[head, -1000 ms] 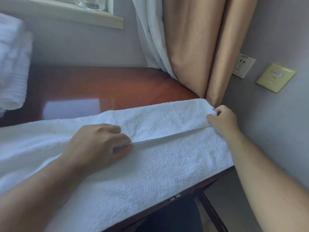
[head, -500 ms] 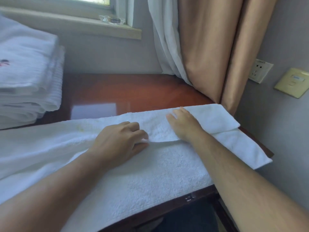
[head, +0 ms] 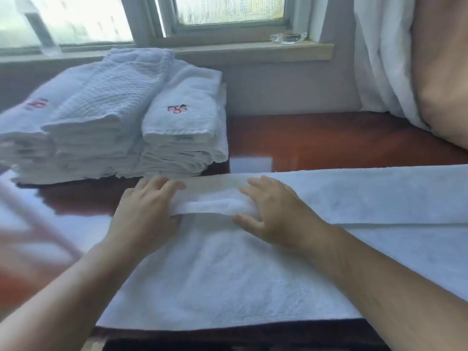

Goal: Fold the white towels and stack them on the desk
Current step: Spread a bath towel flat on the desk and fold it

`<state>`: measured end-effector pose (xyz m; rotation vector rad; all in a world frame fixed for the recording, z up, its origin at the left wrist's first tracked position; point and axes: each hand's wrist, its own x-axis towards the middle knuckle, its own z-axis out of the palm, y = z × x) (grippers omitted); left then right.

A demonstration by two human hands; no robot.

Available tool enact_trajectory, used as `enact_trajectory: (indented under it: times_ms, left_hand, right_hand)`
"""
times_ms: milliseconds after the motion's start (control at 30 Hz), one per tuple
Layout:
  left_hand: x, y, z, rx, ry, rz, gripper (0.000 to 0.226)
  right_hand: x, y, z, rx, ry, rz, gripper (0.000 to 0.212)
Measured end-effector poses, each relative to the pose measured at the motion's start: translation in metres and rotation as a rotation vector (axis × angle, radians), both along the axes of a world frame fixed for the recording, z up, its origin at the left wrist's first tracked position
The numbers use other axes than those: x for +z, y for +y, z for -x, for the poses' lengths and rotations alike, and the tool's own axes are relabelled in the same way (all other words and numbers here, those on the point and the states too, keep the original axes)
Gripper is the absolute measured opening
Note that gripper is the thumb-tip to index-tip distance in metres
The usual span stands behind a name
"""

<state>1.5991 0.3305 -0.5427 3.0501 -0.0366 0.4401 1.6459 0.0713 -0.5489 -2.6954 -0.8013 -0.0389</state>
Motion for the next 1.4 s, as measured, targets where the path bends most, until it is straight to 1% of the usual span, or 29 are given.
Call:
enact_trajectory:
  times_ms: [33,100,167,233,267,367,433,567,633,667,700,767,800,833,867,900,933,967,1000,1033,1133,1167,1233,1300,1400]
  left_hand:
    - [-0.003,0.009,0.004,0.052,-0.02,0.024,0.055]
    - [-0.009,0.022,0.012,0.083,-0.113,0.129,0.042]
    - [-0.014,0.028,0.02,0.005,-0.282,0.253,0.039]
    - [-0.017,0.029,0.025,-0.116,-0.429,0.289,0.031]
    - [-0.017,0.028,0.027,-0.165,-0.454,0.277,0.027]
    - [-0.015,0.028,0.028,-0.253,-0.444,0.221,0.023]
    - [-0.013,0.031,0.028,-0.275,-0.41,0.166,0.023]
    - [-0.013,0.038,0.031,-0.169,-0.277,-0.038,0.023]
    - [-0.014,0.045,0.034,-0.157,-0.222,-0.048,0.023]
    - [-0.014,0.05,0.035,-0.178,-0.204,-0.008,0.025]
    - [-0.013,0.054,0.037,-0.196,-0.18,0.105,0.028]
    - [-0.009,0.057,0.038,-0.127,-0.144,0.524,0.037]
    - [-0.007,0.057,0.034,-0.017,-0.174,0.71,0.04]
    - [-0.006,0.059,0.025,0.138,-0.191,0.81,0.041]
    - [-0.004,0.061,0.015,0.312,-0.148,0.822,0.043]
    - [-0.002,0.062,0.006,0.454,-0.047,0.776,0.047]
    - [-0.001,0.062,-0.001,0.53,0.059,0.714,0.051]
    - [-0.001,0.06,-0.007,0.545,0.126,0.666,0.054]
    - [-0.003,0.058,-0.012,0.527,0.147,0.631,0.053]
    - [-0.005,0.055,-0.016,0.501,0.13,0.613,0.049]
    - [-0.009,0.047,-0.022,0.4,-0.029,0.622,0.036]
    - [-0.008,0.045,-0.023,0.359,-0.101,0.628,0.033]
    - [-0.006,0.044,-0.025,0.291,-0.198,0.631,0.033]
    - [-0.006,0.047,-0.028,0.26,-0.182,0.594,0.038]
    - [-0.013,0.05,-0.029,0.272,-0.087,0.478,0.044]
  right_hand:
    - [-0.001,0.008,0.003,0.05,-0.049,0.013,0.063]
    - [-0.004,0.02,0.006,0.079,-0.135,0.026,0.044]
    - [-0.002,0.024,0.008,0.095,-0.262,-0.044,0.023]
    - [-0.002,0.023,0.009,0.11,-0.394,-0.153,0.015]
    - [-0.003,0.02,0.01,0.122,-0.438,-0.193,0.017]
    - [-0.004,0.016,0.015,0.225,-0.421,-0.187,0.028]
    - [-0.006,0.016,0.016,0.304,-0.373,-0.151,0.029]
    - [-0.009,0.015,0.014,0.333,-0.319,-0.156,0.022]
    - [-0.009,0.015,0.014,0.322,-0.296,-0.166,0.022]
    - [-0.009,0.014,0.014,0.318,-0.291,-0.161,0.023]
    - [-0.008,0.014,0.015,0.32,-0.285,-0.145,0.025]
    - [-0.003,0.015,0.017,0.338,-0.224,-0.097,0.037]
    - [0.001,0.018,0.015,0.332,-0.165,-0.078,0.045]
    - [0.007,0.022,0.01,0.306,-0.092,-0.053,0.053]
    - [0.013,0.028,0.004,0.272,-0.031,-0.028,0.059]
    - [0.018,0.034,0.0,0.244,-0.002,-0.006,0.059]
    - [0.021,0.041,-0.004,0.23,-0.01,0.006,0.053]
    - [0.02,0.048,-0.007,0.227,-0.047,-0.003,0.042]
    - [0.017,0.055,-0.007,0.225,-0.081,-0.019,0.033]
    - [0.013,0.06,-0.004,0.219,-0.085,-0.02,0.032]
    - [-0.006,0.068,0.008,0.206,0.028,0.102,0.051]
    - [-0.011,0.069,0.01,0.208,0.037,0.152,0.055]
    - [-0.014,0.07,0.012,0.204,0.038,0.179,0.058]
    - [-0.014,0.069,0.013,0.205,0.048,0.181,0.059]
    - [-0.012,0.068,0.012,0.221,0.058,0.223,0.062]
